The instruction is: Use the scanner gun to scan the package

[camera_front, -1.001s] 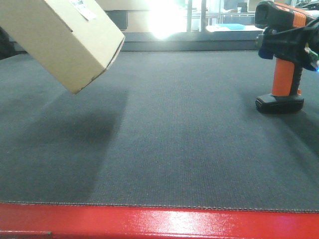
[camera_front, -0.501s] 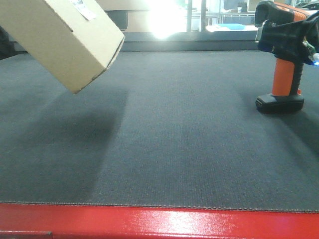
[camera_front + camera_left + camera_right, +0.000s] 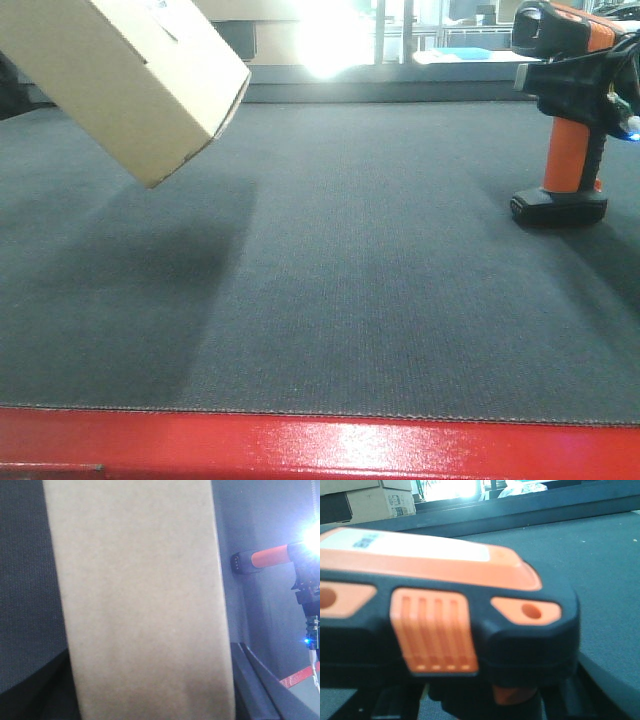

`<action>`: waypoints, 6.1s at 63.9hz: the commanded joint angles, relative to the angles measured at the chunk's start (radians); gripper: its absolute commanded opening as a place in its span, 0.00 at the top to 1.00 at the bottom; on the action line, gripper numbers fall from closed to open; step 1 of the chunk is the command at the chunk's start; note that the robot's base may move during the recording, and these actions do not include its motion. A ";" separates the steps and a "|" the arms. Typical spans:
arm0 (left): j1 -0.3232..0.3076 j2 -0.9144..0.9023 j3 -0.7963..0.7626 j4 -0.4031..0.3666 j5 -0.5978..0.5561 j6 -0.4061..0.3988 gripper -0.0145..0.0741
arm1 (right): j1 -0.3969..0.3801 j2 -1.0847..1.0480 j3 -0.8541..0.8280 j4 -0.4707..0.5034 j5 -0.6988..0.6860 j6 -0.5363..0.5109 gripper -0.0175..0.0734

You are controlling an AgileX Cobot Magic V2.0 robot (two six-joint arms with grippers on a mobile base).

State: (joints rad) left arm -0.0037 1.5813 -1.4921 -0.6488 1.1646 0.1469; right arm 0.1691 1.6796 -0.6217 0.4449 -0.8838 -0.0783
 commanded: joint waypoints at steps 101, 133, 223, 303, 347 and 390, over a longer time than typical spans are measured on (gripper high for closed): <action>-0.002 -0.017 0.001 0.078 0.029 0.004 0.96 | 0.002 -0.335 -0.275 0.022 0.458 -0.796 0.98; -0.002 -0.017 0.001 0.078 0.029 0.004 0.96 | 0.002 -0.348 -0.275 0.354 0.458 -0.796 0.98; -0.002 -0.017 0.001 0.078 0.027 0.004 0.96 | 0.000 -0.322 0.006 0.063 0.100 -0.143 0.98; -0.002 -0.017 0.001 0.078 0.023 0.004 0.96 | 0.000 -0.023 0.006 -0.020 -0.062 -0.009 0.98; -0.002 -0.017 0.001 0.078 0.031 0.004 0.96 | 0.000 -0.025 0.006 -0.020 0.010 -0.009 0.55; -0.002 -0.017 0.001 0.088 0.031 0.004 0.96 | 0.000 -0.143 0.008 -0.018 0.276 -0.081 0.18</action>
State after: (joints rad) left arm -0.0037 1.5813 -1.4921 -0.5543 1.1976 0.1469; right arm 0.1697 1.5769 -0.6112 0.4305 -0.6635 -0.1266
